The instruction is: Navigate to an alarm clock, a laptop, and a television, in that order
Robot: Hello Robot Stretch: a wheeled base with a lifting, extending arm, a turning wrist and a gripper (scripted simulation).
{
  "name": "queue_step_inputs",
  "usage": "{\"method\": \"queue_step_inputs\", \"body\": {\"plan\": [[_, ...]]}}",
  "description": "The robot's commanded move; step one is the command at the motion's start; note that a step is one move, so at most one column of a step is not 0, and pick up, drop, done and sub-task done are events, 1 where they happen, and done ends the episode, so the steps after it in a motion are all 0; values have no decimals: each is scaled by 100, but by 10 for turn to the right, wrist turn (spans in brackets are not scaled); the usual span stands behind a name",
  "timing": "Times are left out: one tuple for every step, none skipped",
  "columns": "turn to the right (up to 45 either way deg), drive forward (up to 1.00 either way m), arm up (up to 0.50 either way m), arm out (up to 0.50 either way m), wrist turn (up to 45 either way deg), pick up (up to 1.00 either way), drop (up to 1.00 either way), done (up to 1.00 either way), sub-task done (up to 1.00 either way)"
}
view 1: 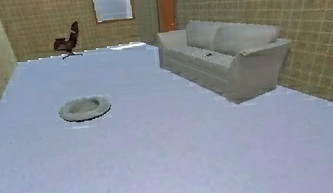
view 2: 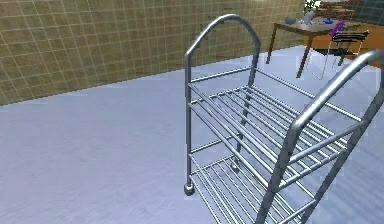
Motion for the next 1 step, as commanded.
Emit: {"method": "queue_step_inputs", "body": {"plan": [[-30, 0, 0, 0, 0, 0, 0, 0, 0]]}}
